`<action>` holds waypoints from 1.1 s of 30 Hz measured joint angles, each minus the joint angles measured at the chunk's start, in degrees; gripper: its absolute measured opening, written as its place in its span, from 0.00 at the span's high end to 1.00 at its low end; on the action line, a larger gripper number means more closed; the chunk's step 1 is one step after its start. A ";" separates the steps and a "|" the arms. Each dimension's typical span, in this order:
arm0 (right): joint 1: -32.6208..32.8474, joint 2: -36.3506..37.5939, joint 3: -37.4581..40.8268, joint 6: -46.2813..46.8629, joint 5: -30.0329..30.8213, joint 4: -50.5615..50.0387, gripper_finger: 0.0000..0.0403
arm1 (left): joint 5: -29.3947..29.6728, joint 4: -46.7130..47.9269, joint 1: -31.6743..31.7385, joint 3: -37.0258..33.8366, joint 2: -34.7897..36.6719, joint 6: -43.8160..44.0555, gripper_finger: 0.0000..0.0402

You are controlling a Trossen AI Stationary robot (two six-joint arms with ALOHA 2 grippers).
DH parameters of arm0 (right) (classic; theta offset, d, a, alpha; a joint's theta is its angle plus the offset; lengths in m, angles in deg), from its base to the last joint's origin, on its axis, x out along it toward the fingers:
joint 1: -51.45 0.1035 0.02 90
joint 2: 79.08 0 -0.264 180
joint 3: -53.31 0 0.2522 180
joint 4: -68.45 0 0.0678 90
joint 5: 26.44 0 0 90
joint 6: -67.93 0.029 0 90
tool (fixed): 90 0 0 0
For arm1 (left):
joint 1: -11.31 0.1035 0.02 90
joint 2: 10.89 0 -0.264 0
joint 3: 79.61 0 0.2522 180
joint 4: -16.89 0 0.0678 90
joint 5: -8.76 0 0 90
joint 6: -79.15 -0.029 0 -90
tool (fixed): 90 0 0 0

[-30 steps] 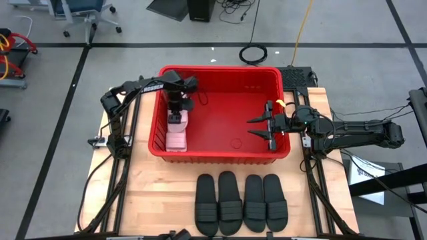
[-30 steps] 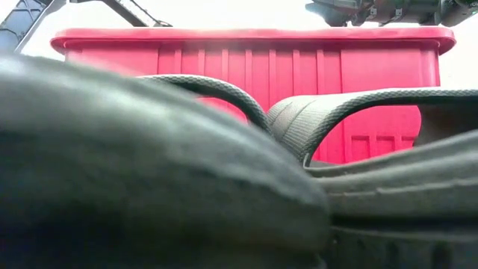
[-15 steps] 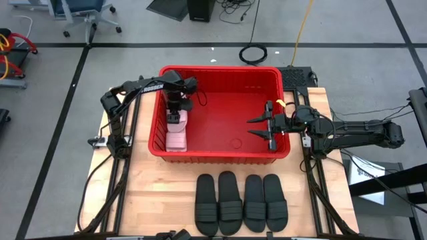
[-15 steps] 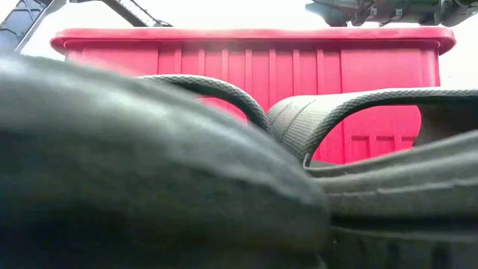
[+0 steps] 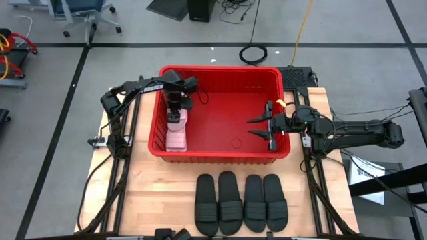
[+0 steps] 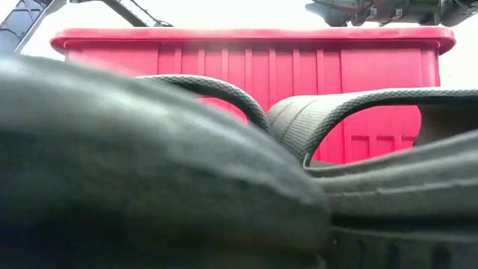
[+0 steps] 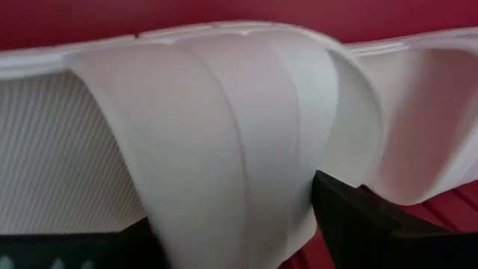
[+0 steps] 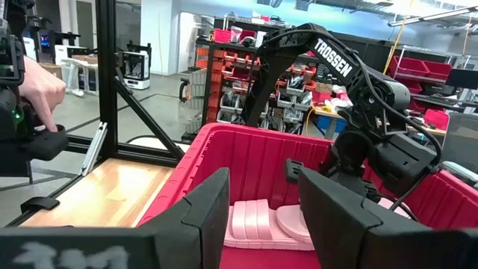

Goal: Pick and place slides into bin
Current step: Put the pink slide into the red bin

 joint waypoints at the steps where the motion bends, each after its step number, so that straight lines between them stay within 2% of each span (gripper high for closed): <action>1: -0.02 0.00 0.00 -0.10 0.00 0.00 0.63 | 0.28 0.01 0.00 0.00 -0.01 0.06 0.48; 9: -0.02 0.00 0.00 -0.40 0.00 -0.02 0.63 | 1.30 0.07 -0.07 -0.04 0.76 0.07 0.48; 19: -0.01 -0.02 0.00 -0.42 0.01 0.00 0.63 | 1.76 -1.51 -0.63 -0.09 10.26 1.18 0.48; 25: -0.02 -0.02 0.02 -0.42 0.02 0.02 0.63 | 0.30 -0.92 -0.63 -0.07 11.96 1.17 0.48; 29: -0.02 -0.02 0.02 -0.42 0.02 0.02 0.63 | -3.17 0.52 -0.62 -0.07 11.92 0.38 0.48; 33: 0.00 -0.02 0.02 -0.41 0.02 0.00 0.63 | -9.68 0.55 -0.66 -0.07 11.91 -0.53 0.48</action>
